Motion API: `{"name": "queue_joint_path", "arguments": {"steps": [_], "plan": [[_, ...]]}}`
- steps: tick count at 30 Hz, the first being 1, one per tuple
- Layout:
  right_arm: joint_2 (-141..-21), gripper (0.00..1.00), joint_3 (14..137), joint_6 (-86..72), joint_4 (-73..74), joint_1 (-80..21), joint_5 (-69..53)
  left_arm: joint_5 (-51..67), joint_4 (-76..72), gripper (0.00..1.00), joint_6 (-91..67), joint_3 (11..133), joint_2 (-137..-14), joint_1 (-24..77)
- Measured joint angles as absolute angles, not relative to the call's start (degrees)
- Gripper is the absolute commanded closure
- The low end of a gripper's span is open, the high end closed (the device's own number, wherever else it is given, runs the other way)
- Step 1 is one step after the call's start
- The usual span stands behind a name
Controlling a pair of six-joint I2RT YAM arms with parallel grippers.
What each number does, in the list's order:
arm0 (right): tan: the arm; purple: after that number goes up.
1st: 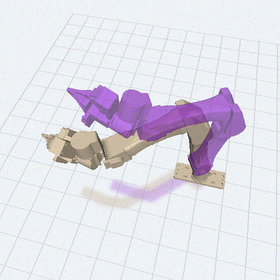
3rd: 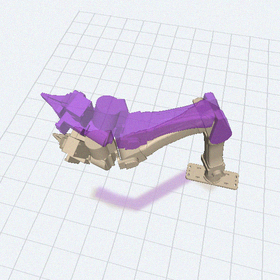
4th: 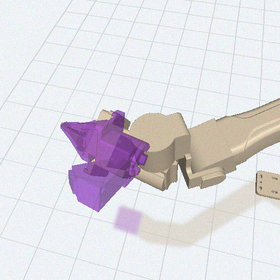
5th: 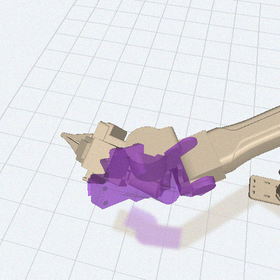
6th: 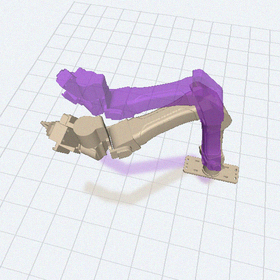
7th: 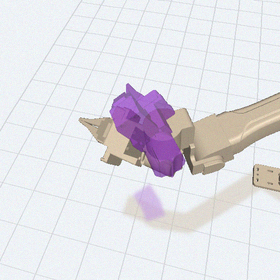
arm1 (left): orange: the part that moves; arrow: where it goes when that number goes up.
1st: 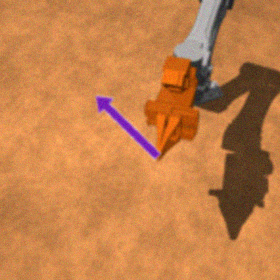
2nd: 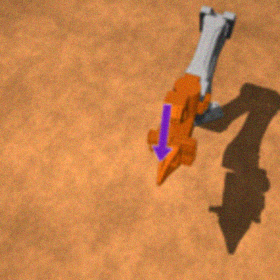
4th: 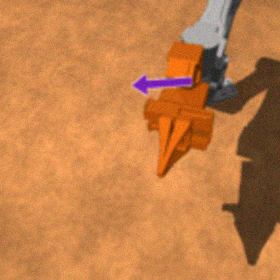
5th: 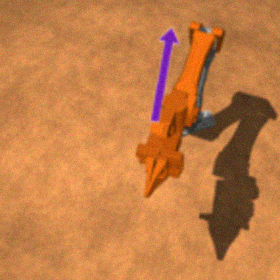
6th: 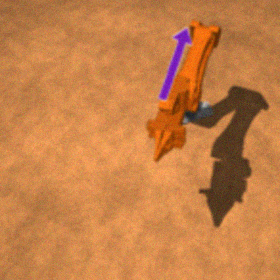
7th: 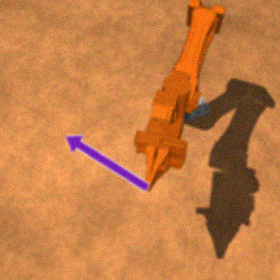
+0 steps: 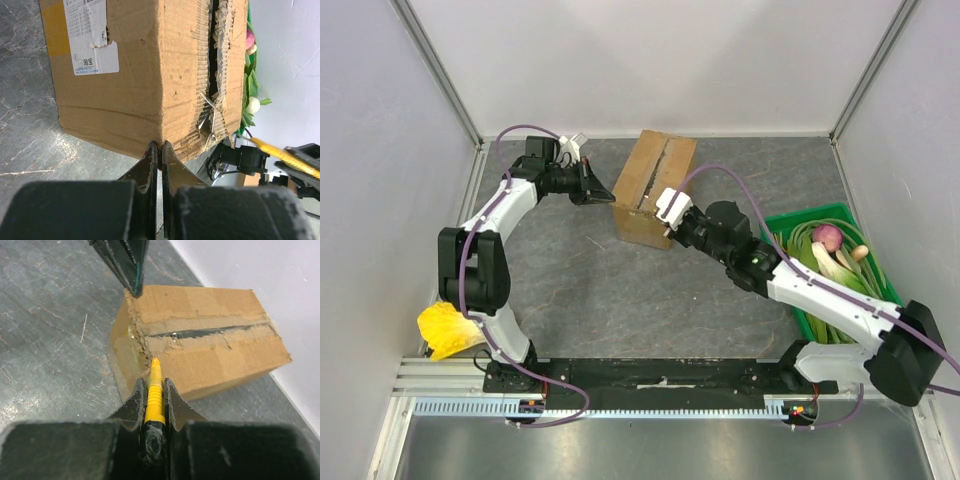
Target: Unpack the express box
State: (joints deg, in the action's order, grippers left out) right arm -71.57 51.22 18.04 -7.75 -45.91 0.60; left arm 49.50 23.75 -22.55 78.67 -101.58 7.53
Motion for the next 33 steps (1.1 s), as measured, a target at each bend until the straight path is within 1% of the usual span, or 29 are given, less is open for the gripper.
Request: {"name": "queue_joint_path", "arguments": {"steps": [2, 3, 6, 7, 9, 11, 15, 19, 21, 26, 30, 33], "plan": [[-69.6, 1.00, 51.2, 17.6, -6.3, -45.9, 1.6, 49.5, 23.8, 0.78, -22.5, 78.7, -101.6, 7.5], [-68.4, 1.00, 51.3, 17.3, -5.5, -45.8, 2.2, 49.5, 23.8, 0.64, -22.5, 78.7, -101.6, 7.4], [-65.3, 0.98, 53.5, 13.8, -3.5, -45.8, 6.3, 49.9, 23.6, 0.44, -22.6, 78.7, -101.5, 7.3], [-64.8, 0.95, 55.0, 12.3, -2.9, -45.9, 8.2, 50.0, 23.4, 0.41, -22.6, 78.7, -101.5, 7.4], [-64.6, 0.92, 57.9, 10.1, -2.5, -45.8, 13.0, 50.2, 23.2, 0.36, -22.7, 78.7, -101.3, 7.4], [-64.9, 0.92, 59.8, 8.3, -2.4, -45.6, 18.3, 50.3, 22.8, 0.33, -22.9, 78.7, -100.8, 7.4], [-68.7, 0.91, 62.3, 3.9, -1.0, -43.8, 28.3, 51.1, 22.0, 0.33, -22.9, 78.7, -99.1, 7.4], [-74.7, 0.97, 62.7, -2.8, 4.0, -38.5, 31.9, 48.6, 22.1, 0.32, -23.0, 78.7, -97.1, 7.4], [-76.7, 0.99, 62.7, -5.8, 6.7, -35.3, 31.1, 44.1, 23.0, 0.32, -23.0, 78.7, -95.7, 7.4], [-79.4, 1.00, 63.9, -12.2, 13.2, -29.2, 22.5, 31.2, 25.8, 0.32, -23.0, 78.7, -91.3, 6.9], [-82.5, 1.00, 65.1, -16.4, 15.6, -26.0, 15.4, 27.4, 27.0, 0.32, -23.1, 78.7, -90.7, 6.5], [-84.8, 1.00, 65.1, -20.0, 16.1, -21.8, 10.1, 26.6, 28.1, 0.32, -23.1, 78.7, -90.9, 6.3]]}}
